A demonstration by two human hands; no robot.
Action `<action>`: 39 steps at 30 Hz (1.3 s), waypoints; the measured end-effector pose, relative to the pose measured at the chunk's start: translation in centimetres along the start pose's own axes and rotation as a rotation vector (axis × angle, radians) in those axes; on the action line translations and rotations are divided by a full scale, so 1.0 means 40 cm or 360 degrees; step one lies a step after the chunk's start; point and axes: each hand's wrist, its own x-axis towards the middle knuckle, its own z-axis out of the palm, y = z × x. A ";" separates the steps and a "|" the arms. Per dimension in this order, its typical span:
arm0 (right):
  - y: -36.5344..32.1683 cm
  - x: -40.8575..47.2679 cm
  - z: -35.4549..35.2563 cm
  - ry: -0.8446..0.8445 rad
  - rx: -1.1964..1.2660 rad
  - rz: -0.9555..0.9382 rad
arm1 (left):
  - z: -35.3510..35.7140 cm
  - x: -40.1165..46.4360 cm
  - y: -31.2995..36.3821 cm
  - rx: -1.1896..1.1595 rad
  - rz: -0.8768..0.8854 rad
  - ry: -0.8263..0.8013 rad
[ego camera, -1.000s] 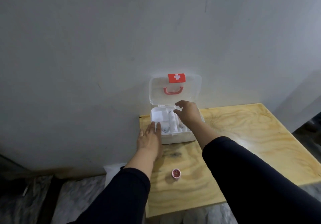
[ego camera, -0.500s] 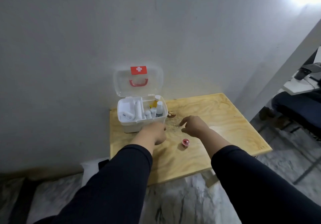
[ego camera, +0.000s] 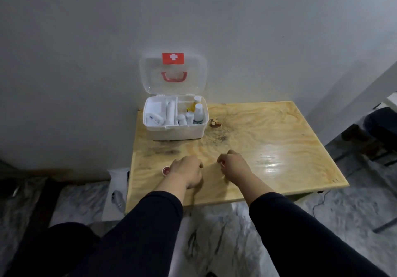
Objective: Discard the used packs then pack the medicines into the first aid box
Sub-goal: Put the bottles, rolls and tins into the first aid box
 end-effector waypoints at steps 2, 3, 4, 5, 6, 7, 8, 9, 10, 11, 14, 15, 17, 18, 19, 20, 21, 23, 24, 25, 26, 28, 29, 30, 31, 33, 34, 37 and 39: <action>-0.025 -0.002 0.006 -0.0016 -0.0028 -0.0053 | -0.009 -0.011 -0.021 -0.0034 -0.0040 0.0051; -0.044 -0.002 0.007 -0.0031 -0.0030 -0.0092 | -0.019 -0.019 -0.031 -0.0027 -0.0053 0.0068; -0.066 -0.003 0.008 -0.0038 -0.0027 -0.0143 | -0.028 -0.025 -0.047 -0.0019 -0.0064 0.0101; -0.091 -0.003 0.010 -0.0042 -0.0018 -0.0194 | -0.036 -0.031 -0.064 -0.0013 -0.0088 0.0130; -0.119 -0.004 0.011 -0.0044 -0.0001 -0.0248 | -0.045 -0.039 -0.083 -0.0018 -0.0117 0.0153; -0.151 -0.006 0.012 -0.0051 0.0023 -0.0296 | -0.052 -0.048 -0.102 -0.0026 -0.0158 0.0166; -0.184 -0.008 0.012 -0.0052 0.0048 -0.0345 | -0.057 -0.057 -0.124 -0.0033 -0.0201 0.0176; -0.217 -0.011 0.013 -0.0049 0.0066 -0.0392 | -0.062 -0.068 -0.145 -0.0045 -0.0257 0.0175; -0.247 -0.013 0.016 -0.0047 0.0077 -0.0450 | -0.065 -0.079 -0.167 -0.0069 -0.0317 0.0172; -0.274 -0.015 0.021 -0.0060 0.0077 -0.0510 | -0.065 -0.090 -0.189 -0.0107 -0.0376 0.0172; -0.331 -0.021 0.045 -0.0126 0.0005 -0.0634 | -0.059 -0.116 -0.243 -0.0194 -0.0476 0.0178; -0.341 -0.021 0.058 -0.0145 -0.0012 -0.0643 | -0.056 -0.123 -0.255 -0.0196 -0.0493 0.0178; -0.351 -0.018 0.082 -0.0145 -0.0047 -0.0648 | -0.050 -0.133 -0.276 -0.0195 -0.0510 0.0182; -0.352 -0.014 0.092 -0.0122 -0.0071 -0.0647 | -0.047 -0.136 -0.282 -0.0185 -0.0502 0.0179; -0.348 -0.012 0.099 -0.0091 -0.0081 -0.0640 | -0.044 -0.138 -0.283 -0.0174 -0.0491 0.0170; -0.348 -0.008 0.103 -0.0066 -0.0087 -0.0642 | -0.039 -0.138 -0.288 -0.0168 -0.0480 0.0176; -0.350 -0.005 0.105 -0.0050 -0.0099 -0.0647 | -0.037 -0.139 -0.293 -0.0164 -0.0480 0.0174; -0.354 -0.001 0.102 -0.0057 -0.0150 -0.0654 | -0.034 -0.140 -0.297 -0.0172 -0.0488 0.0167; -0.354 0.000 0.098 -0.0061 -0.0174 -0.0660 | -0.031 -0.138 -0.300 -0.0179 -0.0491 0.0166; -0.354 0.001 0.092 -0.0061 -0.0184 -0.0657 | -0.031 -0.139 -0.298 -0.0190 -0.0497 0.0171; -0.353 0.002 0.083 -0.0050 -0.0172 -0.0652 | -0.030 -0.136 -0.297 -0.0199 -0.0500 0.0179; -0.349 0.005 0.053 -0.0022 -0.0108 -0.0662 | -0.039 -0.133 -0.287 -0.0204 -0.0519 0.0190; -0.349 0.008 0.030 -0.0002 -0.0065 -0.0675 | -0.049 -0.133 -0.281 -0.0204 -0.0529 0.0195; -0.352 0.011 0.002 0.0028 -0.0018 -0.0693 | -0.060 -0.131 -0.277 -0.0199 -0.0535 0.0209; -0.358 0.016 -0.028 0.0077 0.0029 -0.0718 | -0.075 -0.131 -0.270 -0.0199 -0.0544 0.0221; -0.373 0.029 -0.084 0.0205 0.0100 -0.0760 | -0.104 -0.127 -0.264 -0.0234 -0.0560 0.0273; -0.382 0.038 -0.110 0.0267 0.0138 -0.0763 | -0.116 -0.120 -0.264 -0.0280 -0.0563 0.0306; -0.413 0.085 -0.169 0.0405 0.0216 -0.0719 | -0.150 -0.088 -0.273 -0.0541 -0.0556 0.0442; -0.438 0.135 -0.197 0.0451 0.0266 -0.0677 | -0.180 -0.060 -0.280 -0.0615 -0.0504 0.0506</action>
